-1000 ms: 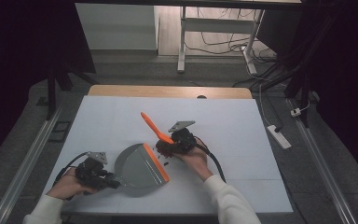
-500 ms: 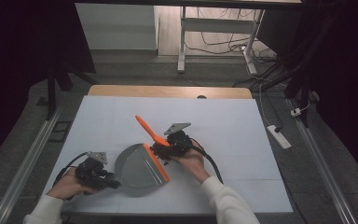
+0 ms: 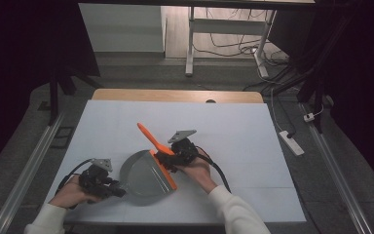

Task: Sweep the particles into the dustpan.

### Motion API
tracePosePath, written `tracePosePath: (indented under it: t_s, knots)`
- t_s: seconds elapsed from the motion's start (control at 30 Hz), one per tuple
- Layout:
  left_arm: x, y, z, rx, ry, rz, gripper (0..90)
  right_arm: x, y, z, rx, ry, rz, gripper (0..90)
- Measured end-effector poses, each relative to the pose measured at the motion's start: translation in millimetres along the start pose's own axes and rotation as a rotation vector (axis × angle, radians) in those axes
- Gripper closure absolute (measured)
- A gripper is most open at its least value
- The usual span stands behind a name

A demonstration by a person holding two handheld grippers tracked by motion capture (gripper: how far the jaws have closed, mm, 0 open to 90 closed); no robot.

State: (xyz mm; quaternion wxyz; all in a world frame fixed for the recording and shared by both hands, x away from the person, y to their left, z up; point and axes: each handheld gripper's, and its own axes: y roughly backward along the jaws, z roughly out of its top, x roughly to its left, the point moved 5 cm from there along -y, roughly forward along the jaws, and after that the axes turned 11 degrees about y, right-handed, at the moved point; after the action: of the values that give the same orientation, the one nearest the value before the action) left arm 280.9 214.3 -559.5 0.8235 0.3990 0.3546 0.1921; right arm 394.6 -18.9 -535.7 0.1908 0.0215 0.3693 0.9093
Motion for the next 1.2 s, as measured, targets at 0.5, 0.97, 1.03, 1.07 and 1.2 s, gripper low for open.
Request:
tracePosePath:
  t_s: [0.5, 0.97, 1.03, 1.07, 1.2]
  knots:
    - [0.1, 0.0, -0.1, 0.000, 0.000, 0.001, 61.6, 9.3, 6.5, 10.7, -0.055, 0.019, 0.036, 70.2]
    - [0.1, -0.1, -0.1, 0.000, -0.001, 0.001, 61.6, -26.3, 31.7, 2.7, -0.082, -0.043, -0.080, 70.2]
    - [0.1, 0.0, -0.2, 0.000, 0.000, 0.001, 61.6, -32.6, 30.8, -0.7, -0.075, -0.054, -0.098, 70.2]
    - [0.2, 0.1, -0.2, 0.001, -0.001, 0.002, 61.6, -35.5, 30.0, -2.1, -0.072, -0.059, -0.103, 70.2]
    - [0.0, 0.0, 0.1, -0.001, 0.001, 0.003, 61.6, -46.7, 23.7, -4.0, -0.069, -0.076, -0.119, 70.2]
